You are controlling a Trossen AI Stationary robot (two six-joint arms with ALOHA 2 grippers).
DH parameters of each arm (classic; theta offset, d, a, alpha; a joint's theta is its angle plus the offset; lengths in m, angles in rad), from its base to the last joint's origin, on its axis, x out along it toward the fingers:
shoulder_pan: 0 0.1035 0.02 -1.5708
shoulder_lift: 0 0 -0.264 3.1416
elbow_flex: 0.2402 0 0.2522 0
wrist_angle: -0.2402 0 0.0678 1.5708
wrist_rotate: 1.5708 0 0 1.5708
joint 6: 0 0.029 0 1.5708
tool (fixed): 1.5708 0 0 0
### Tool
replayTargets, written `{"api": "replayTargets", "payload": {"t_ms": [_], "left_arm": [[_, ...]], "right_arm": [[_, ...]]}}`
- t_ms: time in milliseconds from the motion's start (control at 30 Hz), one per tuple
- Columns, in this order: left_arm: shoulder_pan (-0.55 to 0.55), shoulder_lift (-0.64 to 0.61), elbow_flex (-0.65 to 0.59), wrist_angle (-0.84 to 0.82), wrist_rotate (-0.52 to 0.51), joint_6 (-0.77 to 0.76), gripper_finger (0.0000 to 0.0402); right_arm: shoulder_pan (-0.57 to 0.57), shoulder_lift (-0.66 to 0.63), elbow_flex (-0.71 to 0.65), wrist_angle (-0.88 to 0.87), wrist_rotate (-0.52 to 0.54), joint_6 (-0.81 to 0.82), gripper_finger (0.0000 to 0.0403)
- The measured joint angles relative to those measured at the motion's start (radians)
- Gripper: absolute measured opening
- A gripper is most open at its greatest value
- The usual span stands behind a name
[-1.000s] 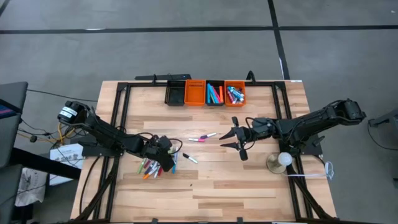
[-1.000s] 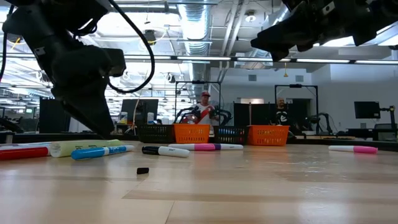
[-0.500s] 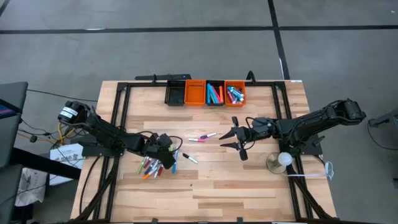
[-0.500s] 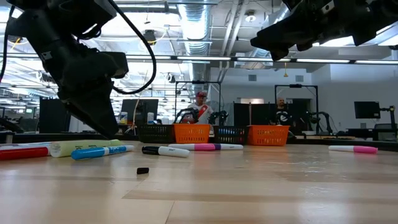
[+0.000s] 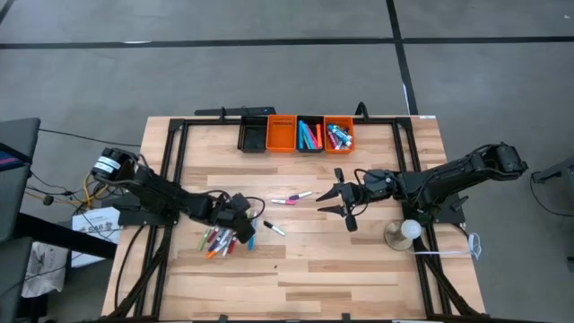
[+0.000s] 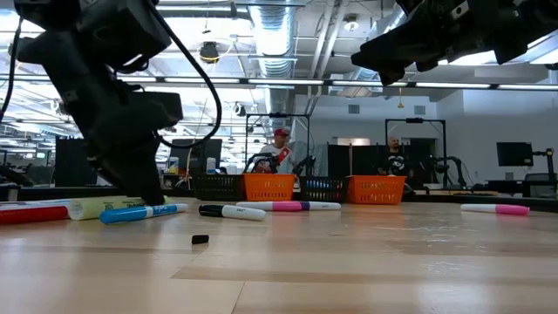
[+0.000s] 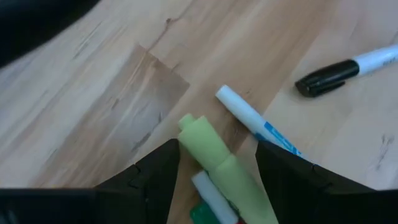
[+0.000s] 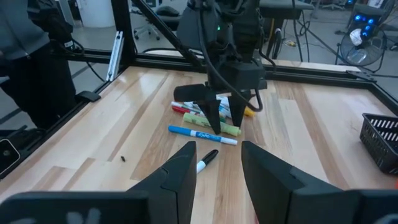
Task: Pick & Place Markers
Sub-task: Put the light green highlighter pen into the right black bin
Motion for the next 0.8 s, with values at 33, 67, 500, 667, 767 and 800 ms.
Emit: {"api": "replayTargets", "payload": {"t_ms": [33,67,500,667,767,800], "left_arm": [[0.006,0.001,0.0,0.003,0.004,0.0,0.0214],[0.012,-0.001,0.001,0.005,0.008,0.0,0.0214],[0.021,-0.012,-0.002,0.005,0.022,-0.03,0.0198],[0.023,-0.012,-0.002,0.0,0.005,-0.031,0.0156],[0.036,-0.01,-0.003,0.011,-0.001,-0.034,0.0128],[0.043,-0.01,-0.003,0.018,-0.003,-0.034,0.012]], "right_arm": [[0.0,0.0,0.0,0.0,0.0,0.0,0.012],[0.0,0.0,0.0,0.0,0.0,0.0,0.012],[0.0,0.0,0.0,0.0,0.0,0.036,0.012],[0.0,0.0,0.0,0.0,0.0,0.036,0.012],[0.0,0.0,0.0,0.0,0.0,0.036,0.012],[0.0,0.0,0.0,0.0,0.0,0.036,0.012]]}}
